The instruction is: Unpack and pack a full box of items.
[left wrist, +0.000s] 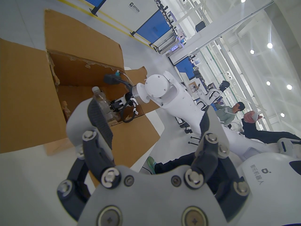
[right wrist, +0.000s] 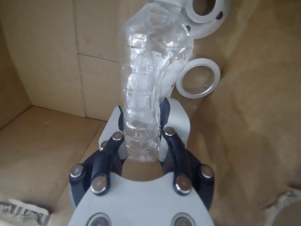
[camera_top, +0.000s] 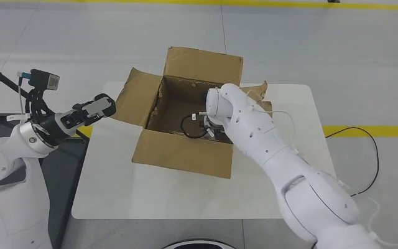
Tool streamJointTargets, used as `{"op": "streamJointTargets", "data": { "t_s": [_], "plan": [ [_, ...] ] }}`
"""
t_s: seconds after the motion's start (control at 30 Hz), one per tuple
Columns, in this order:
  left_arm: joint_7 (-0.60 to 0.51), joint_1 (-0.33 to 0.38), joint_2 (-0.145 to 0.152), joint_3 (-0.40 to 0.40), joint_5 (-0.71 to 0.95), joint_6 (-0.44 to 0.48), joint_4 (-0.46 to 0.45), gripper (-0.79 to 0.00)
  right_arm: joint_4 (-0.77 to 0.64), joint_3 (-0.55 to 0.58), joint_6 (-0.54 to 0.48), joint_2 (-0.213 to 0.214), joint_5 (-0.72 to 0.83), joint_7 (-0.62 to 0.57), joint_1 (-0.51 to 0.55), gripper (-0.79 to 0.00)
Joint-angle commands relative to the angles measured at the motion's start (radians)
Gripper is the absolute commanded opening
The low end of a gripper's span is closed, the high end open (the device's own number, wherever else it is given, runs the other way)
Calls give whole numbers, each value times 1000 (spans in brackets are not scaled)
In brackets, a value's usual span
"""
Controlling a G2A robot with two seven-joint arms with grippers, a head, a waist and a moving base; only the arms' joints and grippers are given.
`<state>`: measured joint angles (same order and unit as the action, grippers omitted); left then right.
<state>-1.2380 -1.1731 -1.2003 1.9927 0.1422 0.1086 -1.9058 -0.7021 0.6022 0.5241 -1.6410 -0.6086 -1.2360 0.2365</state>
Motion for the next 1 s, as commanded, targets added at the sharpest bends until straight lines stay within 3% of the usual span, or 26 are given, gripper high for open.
{"op": "streamJointTargets", "data": {
  "t_s": [0.0,0.2,0.43,0.97],
  "plan": [
    [0,0,0,0,0,0,0,0,-52,22,11,13,-4,18,25,-785],
    [0,0,0,0,0,0,0,0,-176,73,38,42,-25,51,82,-785],
    [0,0,0,0,0,0,0,0,-226,104,44,47,-30,79,97,-785],
    [0,0,0,0,0,0,0,0,-2,27,-33,-42,20,100,5,-785]
  ]
}}
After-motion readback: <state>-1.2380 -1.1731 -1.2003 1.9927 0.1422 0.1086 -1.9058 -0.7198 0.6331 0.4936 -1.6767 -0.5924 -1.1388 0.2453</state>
